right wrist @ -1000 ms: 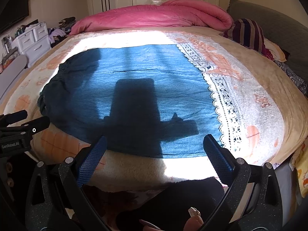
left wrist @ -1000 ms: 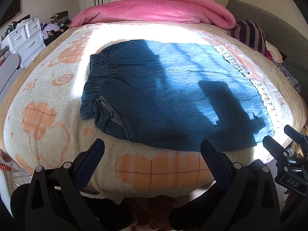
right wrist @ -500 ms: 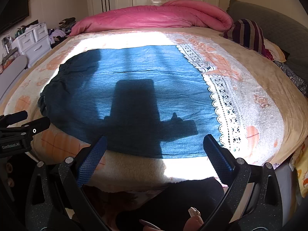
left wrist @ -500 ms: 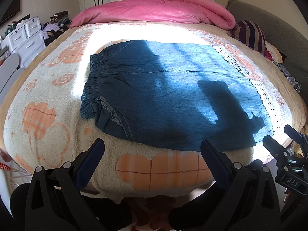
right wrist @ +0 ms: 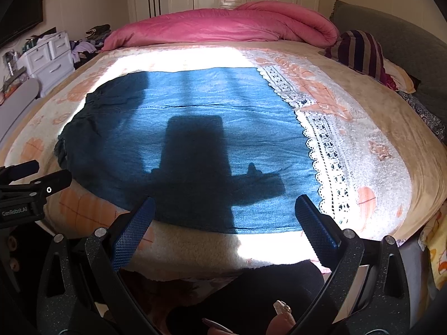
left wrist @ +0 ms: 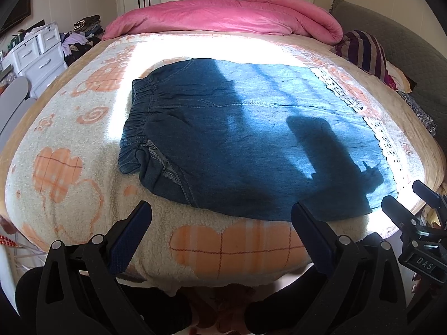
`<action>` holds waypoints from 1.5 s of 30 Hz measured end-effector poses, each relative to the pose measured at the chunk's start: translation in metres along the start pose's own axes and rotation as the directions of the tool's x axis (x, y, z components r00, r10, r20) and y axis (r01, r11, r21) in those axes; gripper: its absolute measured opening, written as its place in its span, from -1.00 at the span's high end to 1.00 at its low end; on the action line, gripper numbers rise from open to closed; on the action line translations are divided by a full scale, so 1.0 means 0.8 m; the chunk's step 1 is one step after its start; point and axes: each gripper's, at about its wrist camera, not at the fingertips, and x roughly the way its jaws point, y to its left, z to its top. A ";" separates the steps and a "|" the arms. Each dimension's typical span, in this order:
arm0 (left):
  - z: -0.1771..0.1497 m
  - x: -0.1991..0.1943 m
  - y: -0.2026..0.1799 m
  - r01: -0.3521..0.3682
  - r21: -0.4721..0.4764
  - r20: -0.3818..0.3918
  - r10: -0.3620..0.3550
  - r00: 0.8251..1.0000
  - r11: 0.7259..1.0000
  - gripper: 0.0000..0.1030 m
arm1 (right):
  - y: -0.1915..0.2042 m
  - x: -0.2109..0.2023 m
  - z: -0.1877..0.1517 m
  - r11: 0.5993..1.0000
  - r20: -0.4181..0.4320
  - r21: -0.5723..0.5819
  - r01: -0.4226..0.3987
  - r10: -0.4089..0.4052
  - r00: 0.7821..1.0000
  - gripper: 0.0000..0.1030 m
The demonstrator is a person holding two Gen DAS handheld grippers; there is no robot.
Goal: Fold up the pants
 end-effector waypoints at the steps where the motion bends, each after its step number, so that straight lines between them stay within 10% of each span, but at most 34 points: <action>1: 0.001 0.001 0.002 -0.001 -0.003 -0.001 0.001 1.000 1.000 -0.92 | 0.001 0.000 0.001 1.000 0.002 -0.002 -0.001 0.001 1.000 -0.84; 33: 0.189 0.131 0.174 -0.096 -0.192 -0.055 0.087 0.995 0.977 -0.92 | 0.101 0.130 0.174 0.973 0.004 -0.209 -0.096 0.099 0.995 -0.84; 45: 0.219 0.210 0.202 -0.086 -0.112 -0.078 0.078 0.994 0.990 -0.92 | 0.173 0.232 0.264 0.858 -0.029 -0.473 -0.200 0.212 0.977 -0.84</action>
